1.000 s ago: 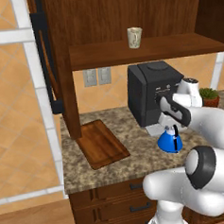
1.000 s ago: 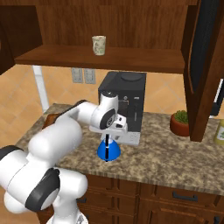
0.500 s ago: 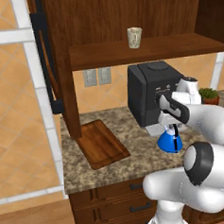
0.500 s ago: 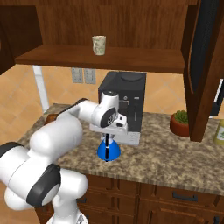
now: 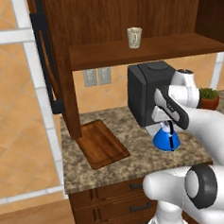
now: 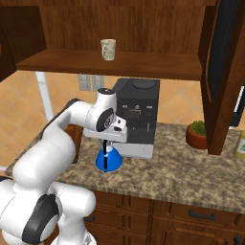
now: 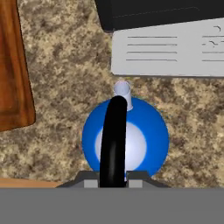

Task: Pick the kettle from the counter and place it on the tray. Then pick the mug from the cabinet and place it on the tray. Then close the cabinet doors.

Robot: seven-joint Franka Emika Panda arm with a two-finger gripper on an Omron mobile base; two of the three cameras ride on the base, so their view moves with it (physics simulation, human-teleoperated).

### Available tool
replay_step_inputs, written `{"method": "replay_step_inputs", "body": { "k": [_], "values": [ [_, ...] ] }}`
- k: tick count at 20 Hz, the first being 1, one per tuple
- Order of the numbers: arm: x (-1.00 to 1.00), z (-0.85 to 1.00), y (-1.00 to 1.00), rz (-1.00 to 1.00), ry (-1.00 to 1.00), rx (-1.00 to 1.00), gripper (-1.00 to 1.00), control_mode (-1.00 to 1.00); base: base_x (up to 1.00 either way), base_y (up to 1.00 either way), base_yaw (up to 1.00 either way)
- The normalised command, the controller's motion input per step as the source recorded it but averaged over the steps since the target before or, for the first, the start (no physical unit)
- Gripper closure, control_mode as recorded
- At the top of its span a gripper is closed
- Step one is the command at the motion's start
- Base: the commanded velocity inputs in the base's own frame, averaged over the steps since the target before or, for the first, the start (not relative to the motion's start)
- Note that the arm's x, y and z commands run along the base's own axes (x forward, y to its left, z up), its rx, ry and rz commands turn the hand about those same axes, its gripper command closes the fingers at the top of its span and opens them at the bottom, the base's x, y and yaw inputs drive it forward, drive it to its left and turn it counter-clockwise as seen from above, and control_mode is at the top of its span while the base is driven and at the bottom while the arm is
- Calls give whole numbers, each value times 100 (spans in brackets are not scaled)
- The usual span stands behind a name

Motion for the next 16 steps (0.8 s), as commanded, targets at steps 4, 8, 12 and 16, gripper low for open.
{"method": "replay_step_inputs", "body": {
  "k": [4, 8, 12, 16],
  "values": [
    [-15, 88, 66, 15, -10, 0, 100, -100, 0, 0, 0],
    [0, 40, 93, 22, -12, 0, 100, -100, 0, 0, 0],
    [0, 3, 91, 19, -16, 0, 100, -100, 0, 0, 0],
    [21, -1, 89, 10, -15, 0, 100, -100, 0, 0, 0]
  ]
}}
